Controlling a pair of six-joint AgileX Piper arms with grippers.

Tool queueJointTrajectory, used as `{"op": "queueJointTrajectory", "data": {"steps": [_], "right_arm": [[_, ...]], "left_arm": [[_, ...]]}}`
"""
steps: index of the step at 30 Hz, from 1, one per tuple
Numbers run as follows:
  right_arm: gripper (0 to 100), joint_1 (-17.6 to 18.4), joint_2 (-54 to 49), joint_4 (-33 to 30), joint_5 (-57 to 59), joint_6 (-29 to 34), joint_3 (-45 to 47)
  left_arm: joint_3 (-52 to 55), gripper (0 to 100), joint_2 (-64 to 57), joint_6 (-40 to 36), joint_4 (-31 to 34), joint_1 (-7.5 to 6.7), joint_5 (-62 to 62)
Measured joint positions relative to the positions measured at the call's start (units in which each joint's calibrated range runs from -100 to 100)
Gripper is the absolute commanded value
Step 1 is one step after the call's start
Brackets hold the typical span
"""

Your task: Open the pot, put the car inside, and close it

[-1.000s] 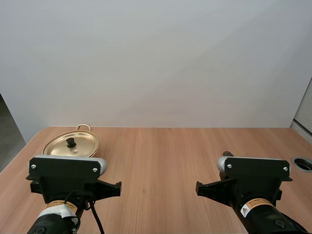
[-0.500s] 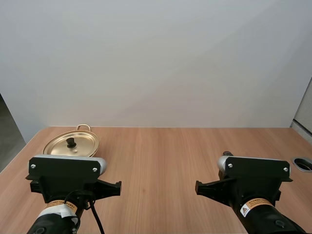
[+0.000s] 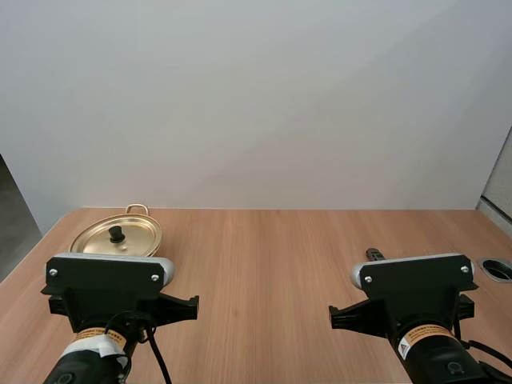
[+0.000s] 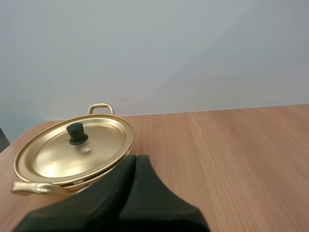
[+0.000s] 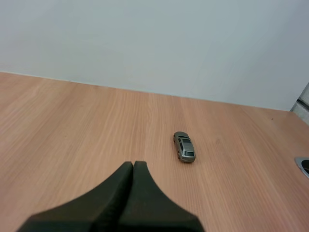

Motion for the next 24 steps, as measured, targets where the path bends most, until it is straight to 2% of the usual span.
{"op": "queueJointTrajectory", "data": {"steps": [3,8,15,19,24], "right_arm": [[0,0.0,0.0,-2.1,-4.7,0.0,0.0],[0,0.0,0.0,-4.8,-17.7,-0.1,0.0],[0,0.0,0.0,-15.8,-35.9,-2.5,0.0],[0,0.0,0.0,-19.6,-41.5,-3.4,-3.9],[0,0.0,3.5,-17.0,-37.5,-0.9,-13.9]], "left_arm": [[0.0,0,0.0,0.0,0.8,0.00,-3.3],[0.0,0,0.0,0.0,6.9,0.00,-14.2],[-6.9,0,0.0,0.2,16.7,0.00,-30.3],[-13.4,0,0.0,0.1,18.7,0.00,-30.2],[-21.8,0,3.7,-0.2,14.3,-0.02,-18.9]]}}
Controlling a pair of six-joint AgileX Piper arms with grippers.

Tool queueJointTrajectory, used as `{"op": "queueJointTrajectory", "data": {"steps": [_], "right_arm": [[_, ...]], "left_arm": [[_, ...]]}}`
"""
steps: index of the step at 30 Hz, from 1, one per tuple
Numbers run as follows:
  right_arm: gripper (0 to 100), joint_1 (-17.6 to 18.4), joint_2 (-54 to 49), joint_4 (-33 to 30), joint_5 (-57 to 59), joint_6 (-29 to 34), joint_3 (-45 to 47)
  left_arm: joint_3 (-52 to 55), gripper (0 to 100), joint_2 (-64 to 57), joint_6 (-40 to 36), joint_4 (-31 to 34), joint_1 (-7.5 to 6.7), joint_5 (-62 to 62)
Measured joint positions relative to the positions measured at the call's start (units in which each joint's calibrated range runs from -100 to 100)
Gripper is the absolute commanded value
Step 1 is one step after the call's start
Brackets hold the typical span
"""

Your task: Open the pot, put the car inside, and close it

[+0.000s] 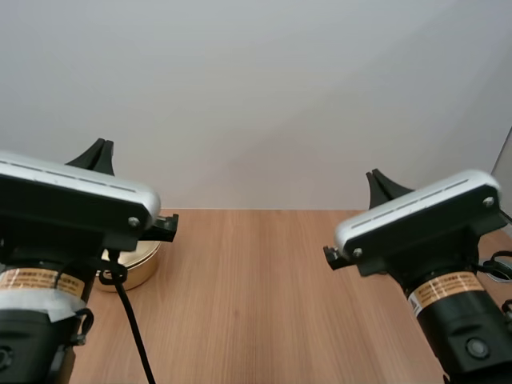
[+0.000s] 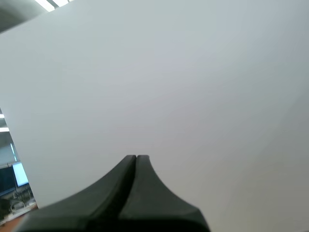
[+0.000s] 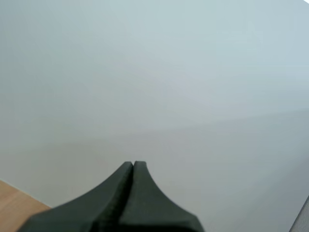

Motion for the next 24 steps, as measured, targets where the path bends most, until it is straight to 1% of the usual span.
{"op": "queueJointTrajectory", "data": {"steps": [3,8,10,13,15,18,21,24], "right_arm": [[0,0.0,6.0,4.8,7.0,0.0,-5.9],[0,0.0,15.6,13.7,21.1,0.0,-16.4],[0,0.0,19.1,16.6,26.2,0.0,-20.2],[0,0.0,25.1,18.9,33.7,-0.5,-26.1],[0,0.0,29.1,19.1,39.1,-0.6,-30.3],[0,0.0,34.7,16.3,47.3,-0.3,-36.6],[0,0.0,40.3,11.5,54.9,-0.3,-42.5],[0,0.0,45.9,8.1,62.7,-0.3,-48.4]], "left_arm": [[-5.6,0,5.8,-2.5,-3.0,0.08,7.6],[-15.7,0,15.0,-9.0,-3.3,0.08,20.3],[-19.5,0,19.0,-10.5,-2.3,0.08,25.8],[-25.8,0,24.5,-10.8,1.5,0.08,33.5],[-30.0,0,28.5,-9.5,4.7,0.08,39.0],[-35.9,0,34.1,-6.1,7.2,0.08,46.7],[-41.8,0,40.0,-3.9,7.2,0.08,54.7],[-47.7,0,45.6,-3.7,6.2,0.08,62.3]]}}
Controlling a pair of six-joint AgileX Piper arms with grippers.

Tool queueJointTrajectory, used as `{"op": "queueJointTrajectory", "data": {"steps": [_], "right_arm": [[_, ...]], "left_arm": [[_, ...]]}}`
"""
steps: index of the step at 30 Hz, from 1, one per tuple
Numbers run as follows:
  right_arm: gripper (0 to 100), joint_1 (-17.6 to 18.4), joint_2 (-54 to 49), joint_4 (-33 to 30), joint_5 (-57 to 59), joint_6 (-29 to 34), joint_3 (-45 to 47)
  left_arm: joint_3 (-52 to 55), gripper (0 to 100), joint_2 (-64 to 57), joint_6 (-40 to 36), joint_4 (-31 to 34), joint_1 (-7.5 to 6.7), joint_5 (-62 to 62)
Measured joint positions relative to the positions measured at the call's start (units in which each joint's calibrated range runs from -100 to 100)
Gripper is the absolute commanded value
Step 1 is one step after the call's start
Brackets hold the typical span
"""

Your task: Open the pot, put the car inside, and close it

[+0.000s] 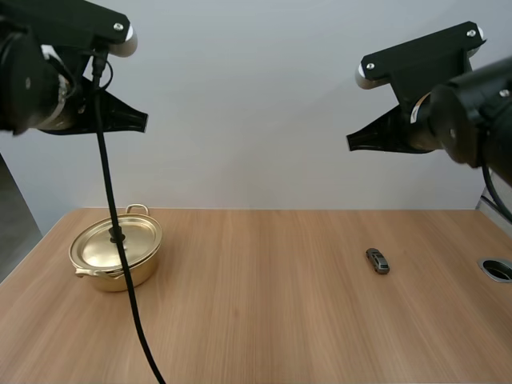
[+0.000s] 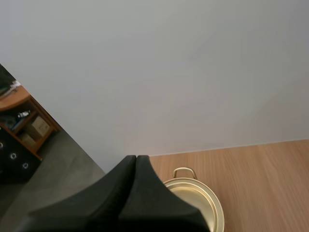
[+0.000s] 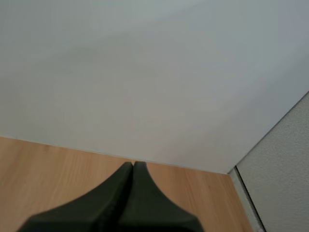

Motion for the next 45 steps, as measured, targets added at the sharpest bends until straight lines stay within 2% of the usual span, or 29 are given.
{"op": "queueJointTrajectory", "data": {"steps": [2,3,5,6,8,9,15,23,31,35,45], "right_arm": [[0,0.0,4.0,-0.9,5.4,0.1,-3.8],[5,0.0,6.0,-1.2,8.2,0.1,-5.9],[33,0.0,9.6,-2.2,12.9,0.1,-9.7],[52,0.0,11.5,-2.9,15.7,0.1,-11.1],[99,0.0,15.1,-4.2,20.7,0.1,-12.3],[100,0.0,17.2,-4.7,23.4,0.1,-12.6],[100,0.0,25.6,-5.9,28.5,-0.1,-12.6],[100,0.0,25.9,-3.9,28.8,0.1,-12.6],[100,0.0,25.9,-3.9,28.8,0.1,-12.6],[100,0.0,25.9,-4.0,29.2,0.1,-12.6],[100,0.0,25.9,-6.2,34.7,0.1,-12.6]], "left_arm": [[-3.7,7,3.6,0.0,0.3,0.00,4.7],[-4.9,15,5.6,0.0,0.6,0.00,7.5],[-6.1,36,9.2,0.0,1.4,0.00,13.1],[-6.1,53,11.2,0.0,1.5,0.00,15.8],[-5.3,96,15.2,0.0,1.5,0.00,19.4],[-4.4,100,17.2,0.0,1.5,0.00,20.8],[-3.8,100,22.0,-0.1,3.5,0.00,18.6],[-3.4,100,22.0,-2.1,3.8,0.00,17.1],[-0.1,100,24.8,-13.8,3.4,0.00,16.3],[0.2,100,26.1,-17.2,3.3,0.00,16.1],[2.2,100,30.8,-17.7,1.0,0.00,7.6]]}}
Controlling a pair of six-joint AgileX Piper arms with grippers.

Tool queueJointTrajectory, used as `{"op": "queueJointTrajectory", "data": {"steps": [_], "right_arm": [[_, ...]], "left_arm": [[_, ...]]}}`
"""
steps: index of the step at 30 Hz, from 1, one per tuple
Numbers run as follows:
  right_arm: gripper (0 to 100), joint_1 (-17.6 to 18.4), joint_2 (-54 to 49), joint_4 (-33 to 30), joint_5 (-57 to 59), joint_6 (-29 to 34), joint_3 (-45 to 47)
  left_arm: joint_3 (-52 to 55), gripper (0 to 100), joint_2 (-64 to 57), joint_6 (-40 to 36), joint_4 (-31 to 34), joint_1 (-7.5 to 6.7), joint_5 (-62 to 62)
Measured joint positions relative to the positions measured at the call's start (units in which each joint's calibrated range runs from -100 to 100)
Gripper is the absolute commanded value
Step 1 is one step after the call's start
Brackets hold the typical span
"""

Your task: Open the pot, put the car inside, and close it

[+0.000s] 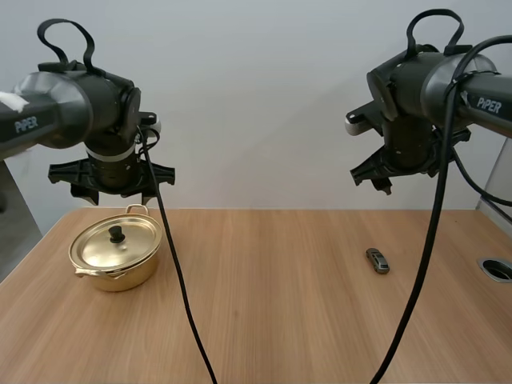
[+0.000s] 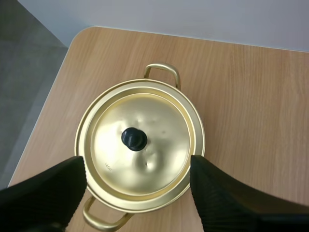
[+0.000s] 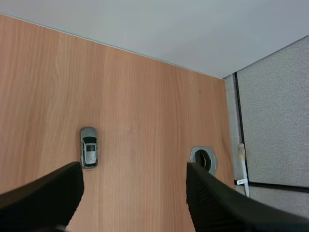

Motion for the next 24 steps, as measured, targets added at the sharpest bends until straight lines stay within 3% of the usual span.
{"op": "queueJointTrajectory", "data": {"steps": [10,19,24], "right_arm": [[100,0.0,0.0,-2.0,0.8,0.0,0.0],[100,0.0,0.0,-2.0,0.8,0.0,0.0],[100,0.0,0.0,-2.0,0.8,0.0,0.0]], "left_arm": [[0.3,100,9.6,0.0,3.6,0.08,-4.0],[0.3,100,14.0,-0.8,3.9,3.49,-7.6],[0.3,100,14.0,0.5,3.2,3.67,-8.8]]}}
